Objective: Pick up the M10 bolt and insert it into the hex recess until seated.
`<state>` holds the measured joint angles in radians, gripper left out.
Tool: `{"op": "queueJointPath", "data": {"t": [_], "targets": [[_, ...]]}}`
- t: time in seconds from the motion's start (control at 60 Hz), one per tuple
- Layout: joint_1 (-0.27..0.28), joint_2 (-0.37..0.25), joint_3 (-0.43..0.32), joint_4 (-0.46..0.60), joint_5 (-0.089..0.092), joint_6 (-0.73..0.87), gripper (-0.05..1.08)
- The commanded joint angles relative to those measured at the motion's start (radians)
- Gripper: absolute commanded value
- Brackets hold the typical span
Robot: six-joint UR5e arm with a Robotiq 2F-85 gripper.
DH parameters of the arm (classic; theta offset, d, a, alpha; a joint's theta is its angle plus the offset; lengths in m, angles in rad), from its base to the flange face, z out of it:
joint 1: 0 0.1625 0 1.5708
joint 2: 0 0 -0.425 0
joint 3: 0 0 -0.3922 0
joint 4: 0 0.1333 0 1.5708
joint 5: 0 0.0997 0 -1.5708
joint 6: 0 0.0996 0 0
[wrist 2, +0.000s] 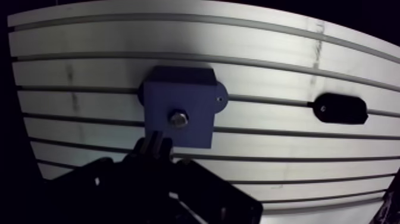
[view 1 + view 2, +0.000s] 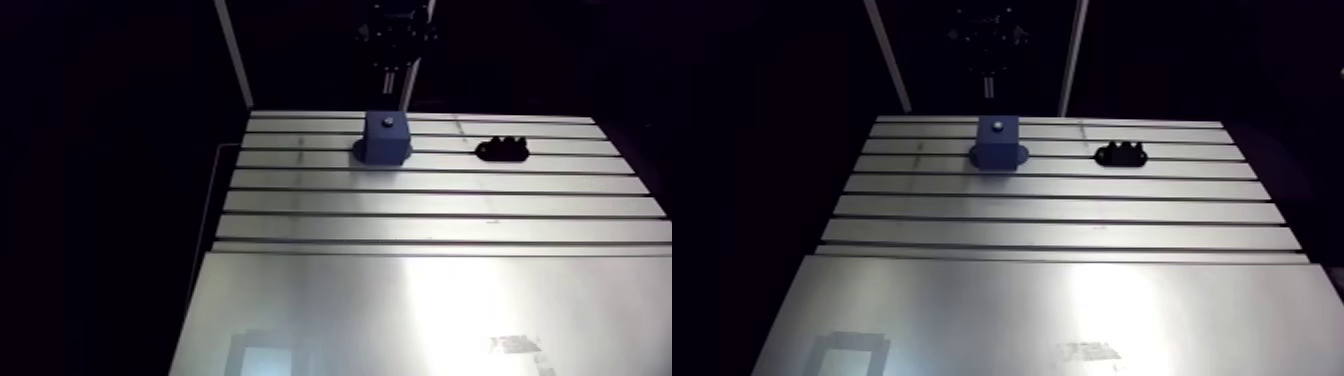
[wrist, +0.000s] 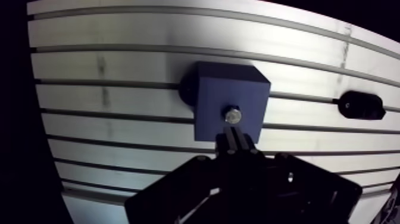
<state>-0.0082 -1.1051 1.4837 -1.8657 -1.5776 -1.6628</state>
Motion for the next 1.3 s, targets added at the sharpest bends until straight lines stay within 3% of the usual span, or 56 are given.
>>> {"op": "queueJointPath", "data": {"t": [0.017,0.25,0.4,1.3], "targets": [[0.002,-0.003,-0.001,0.002,0.000,-0.014,1.08],[0.001,0.001,0.005,0.003,0.006,-0.015,1.08],[-0.003,0.006,0.008,0.000,-0.002,-0.015,1.08],[-0.015,0.025,0.040,-0.062,-0.002,-0.023,1.08]]}}
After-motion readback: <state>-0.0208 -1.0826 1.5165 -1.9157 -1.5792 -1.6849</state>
